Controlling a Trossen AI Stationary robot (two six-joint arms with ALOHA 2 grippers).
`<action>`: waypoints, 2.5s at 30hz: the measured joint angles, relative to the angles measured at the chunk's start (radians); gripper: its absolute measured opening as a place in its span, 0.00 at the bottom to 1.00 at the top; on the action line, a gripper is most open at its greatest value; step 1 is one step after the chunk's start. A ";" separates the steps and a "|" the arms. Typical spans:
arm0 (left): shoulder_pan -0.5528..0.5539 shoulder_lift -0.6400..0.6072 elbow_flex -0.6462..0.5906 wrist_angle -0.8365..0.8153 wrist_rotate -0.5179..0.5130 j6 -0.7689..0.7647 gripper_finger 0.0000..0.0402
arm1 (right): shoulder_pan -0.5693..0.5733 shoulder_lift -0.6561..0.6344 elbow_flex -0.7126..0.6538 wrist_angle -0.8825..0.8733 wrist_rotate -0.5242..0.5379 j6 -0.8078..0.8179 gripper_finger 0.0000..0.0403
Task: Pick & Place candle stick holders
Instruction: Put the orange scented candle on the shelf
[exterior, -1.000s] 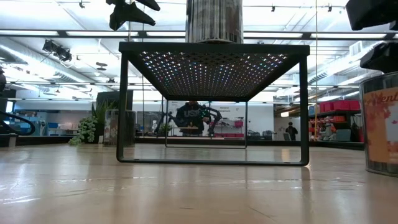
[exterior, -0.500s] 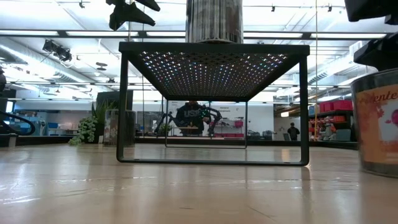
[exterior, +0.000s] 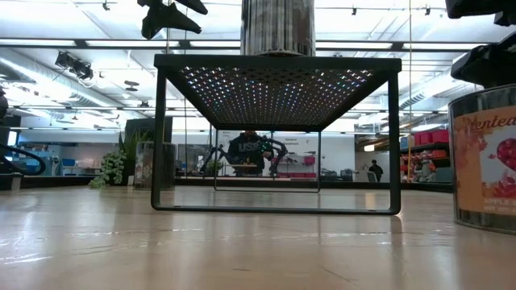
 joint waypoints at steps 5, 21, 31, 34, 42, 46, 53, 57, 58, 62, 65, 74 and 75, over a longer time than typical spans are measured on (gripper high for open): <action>0.000 0.000 0.000 0.000 0.000 0.000 0.47 | 0.000 0.000 0.000 0.064 -0.004 0.000 0.83; 0.000 0.000 0.000 0.000 0.000 0.001 0.47 | -0.003 -0.001 0.002 0.085 -0.004 -0.029 0.83; 0.000 0.000 0.000 0.000 0.000 0.002 0.47 | -0.003 -0.001 0.002 0.086 -0.022 0.005 0.83; 0.000 0.000 0.000 0.000 0.000 0.002 0.47 | -0.003 -0.001 0.002 0.087 -0.025 -0.009 0.83; 0.000 0.000 0.000 0.000 -0.026 0.002 0.47 | -0.003 -0.001 0.002 0.089 -0.016 -0.022 0.83; 0.000 0.000 0.000 0.000 -0.026 0.002 0.47 | -0.005 -0.001 0.002 0.079 -0.013 -0.011 0.83; 0.000 0.000 0.000 0.000 -0.026 0.001 0.47 | -0.022 -0.001 0.002 0.040 -0.006 0.001 0.83; 0.000 0.000 0.000 0.000 -0.026 0.000 0.47 | -0.036 -0.001 0.002 0.060 -0.021 0.000 0.83; 0.000 0.000 0.000 0.000 -0.026 -0.001 0.47 | -0.039 -0.001 0.002 0.062 -0.024 -0.001 0.83; 0.000 0.000 0.000 0.000 -0.026 -0.001 0.47 | -0.040 -0.001 0.002 0.056 -0.029 -0.015 0.83; 0.000 0.000 0.000 0.000 -0.026 -0.001 0.47 | -0.040 -0.001 0.002 0.054 -0.031 -0.014 0.83; 0.000 0.000 0.000 0.000 -0.026 -0.001 0.47 | -0.042 -0.001 0.002 0.059 -0.029 -0.004 0.83; 0.000 0.000 0.000 0.000 -0.026 -0.001 0.47 | -0.042 -0.001 0.002 0.056 -0.027 -0.004 0.83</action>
